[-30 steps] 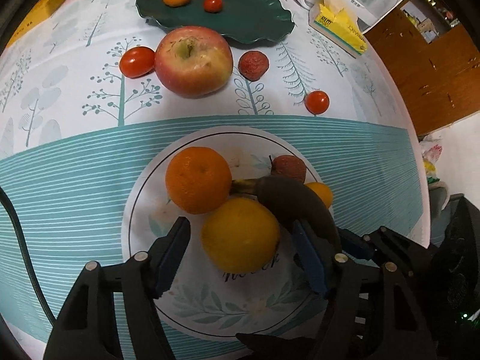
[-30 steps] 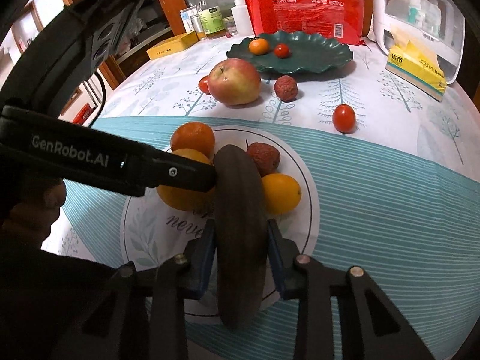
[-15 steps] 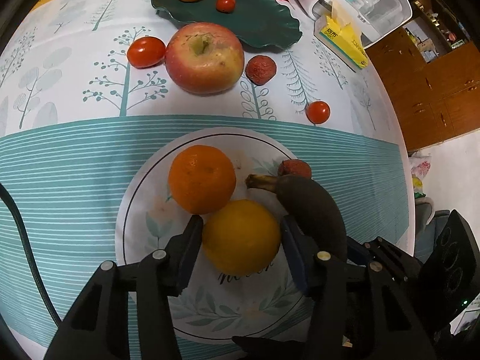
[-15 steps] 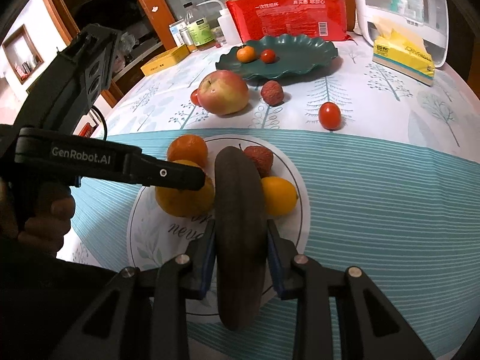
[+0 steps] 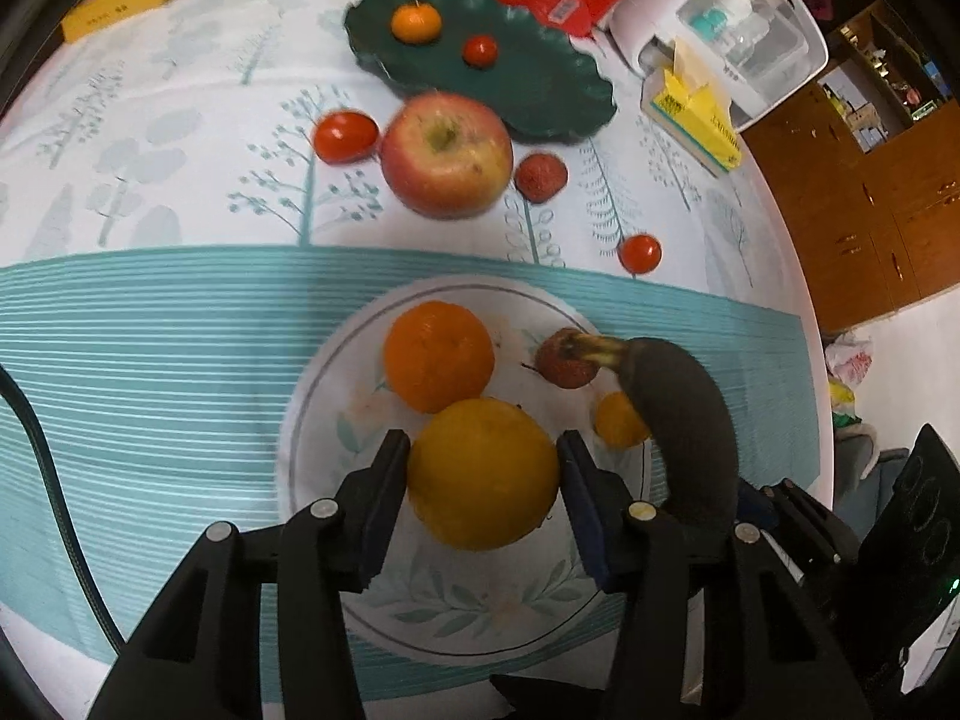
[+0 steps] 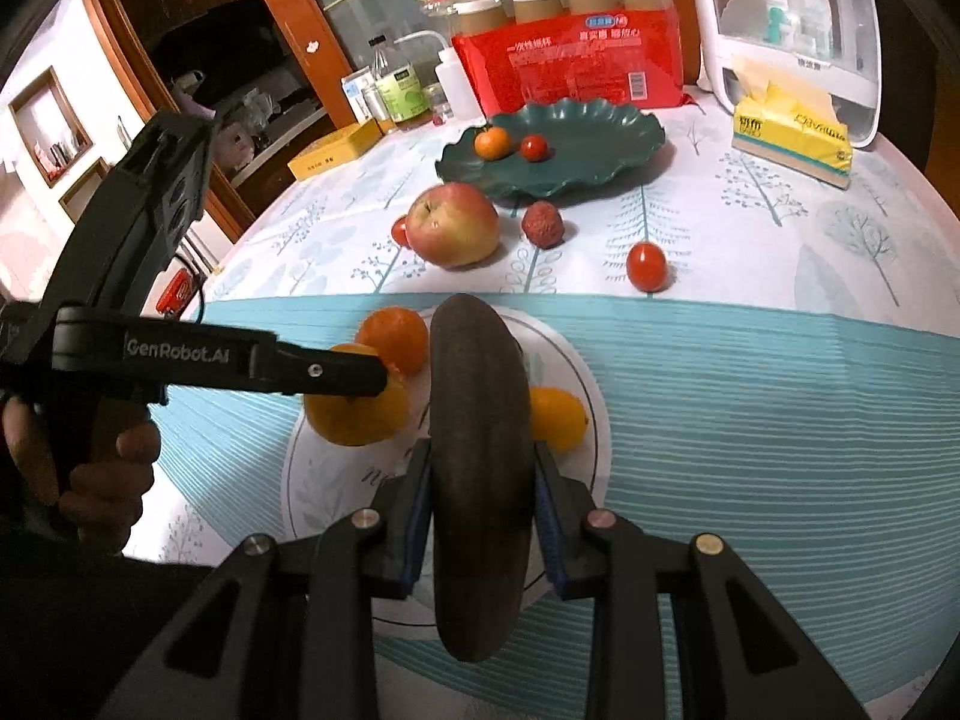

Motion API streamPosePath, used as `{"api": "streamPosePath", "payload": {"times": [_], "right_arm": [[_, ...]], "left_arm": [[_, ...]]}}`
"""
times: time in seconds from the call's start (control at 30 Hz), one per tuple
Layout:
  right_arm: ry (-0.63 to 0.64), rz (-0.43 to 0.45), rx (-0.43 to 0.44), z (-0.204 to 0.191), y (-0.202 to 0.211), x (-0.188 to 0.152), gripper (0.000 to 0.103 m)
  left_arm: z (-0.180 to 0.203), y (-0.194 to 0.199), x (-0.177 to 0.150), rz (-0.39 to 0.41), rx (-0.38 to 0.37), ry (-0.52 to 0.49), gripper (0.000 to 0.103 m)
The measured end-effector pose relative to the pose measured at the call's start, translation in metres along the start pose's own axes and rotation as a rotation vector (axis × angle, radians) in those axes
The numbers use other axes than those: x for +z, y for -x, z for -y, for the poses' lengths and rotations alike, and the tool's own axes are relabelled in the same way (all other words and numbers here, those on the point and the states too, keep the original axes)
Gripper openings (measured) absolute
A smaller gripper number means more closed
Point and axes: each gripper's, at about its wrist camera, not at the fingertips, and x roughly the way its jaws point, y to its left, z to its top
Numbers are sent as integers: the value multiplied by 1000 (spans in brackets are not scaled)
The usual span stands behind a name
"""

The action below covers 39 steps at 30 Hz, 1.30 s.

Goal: Organize fruits
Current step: 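Grasp the large yellow orange with the left tool while the right tool lifts the cucumber, then carry orange and cucumber onto the green plate and open both tools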

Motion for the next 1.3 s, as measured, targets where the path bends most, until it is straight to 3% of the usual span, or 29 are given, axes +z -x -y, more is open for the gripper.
{"api": "streamPosePath", "payload": {"times": [0.5,0.97,1.3], "right_arm": [[3,97,-13,8,21,59,30],[30,184,-32,18,4,140,30],[8,228,-76,38,-28,194,30]], "left_arm": [[-20,69,28,187,114,-8,49],[-17,109,117,346,179,-54,49],[-6,91,177,376,178,-103,49]]}}
